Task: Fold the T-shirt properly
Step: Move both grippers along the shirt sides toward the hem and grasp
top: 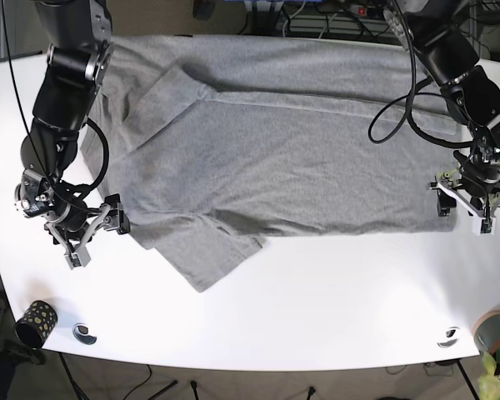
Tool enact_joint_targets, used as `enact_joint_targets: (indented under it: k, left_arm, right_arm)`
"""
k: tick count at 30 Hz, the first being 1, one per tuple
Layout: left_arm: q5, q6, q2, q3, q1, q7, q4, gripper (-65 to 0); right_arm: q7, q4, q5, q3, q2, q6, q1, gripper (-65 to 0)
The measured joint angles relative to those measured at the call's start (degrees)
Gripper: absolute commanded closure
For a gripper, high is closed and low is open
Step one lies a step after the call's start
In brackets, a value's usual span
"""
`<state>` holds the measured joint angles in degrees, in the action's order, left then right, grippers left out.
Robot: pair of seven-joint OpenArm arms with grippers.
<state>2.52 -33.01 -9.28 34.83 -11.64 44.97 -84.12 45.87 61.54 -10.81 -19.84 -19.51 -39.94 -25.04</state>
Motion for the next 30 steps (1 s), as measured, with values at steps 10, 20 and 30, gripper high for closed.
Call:
enact_joint_targets:
  k: [10,20,30]
  left_arm:
    - [-0.61,0.0,0.0,-0.07,-1.38,-6.1,5.18,-38.5]
    - [-0.61,0.0,-0.02,-0.07,-1.25,-6.64,5.35,-38.6]
    - [-0.66,7.19,-1.9,0.0,-2.95,-6.88,11.28,-39.2]
  right_arm:
    - [-14.86,-20.41,4.94,0.39,-0.02,0.31,-6.36,-56.1]
    - [-17.73,-22.91,5.88,0.35,2.43,0.44,-5.29,-56.1]
    - [-19.3,-22.6,5.05,4.83,4.5,0.5,-5.07,-32.5]
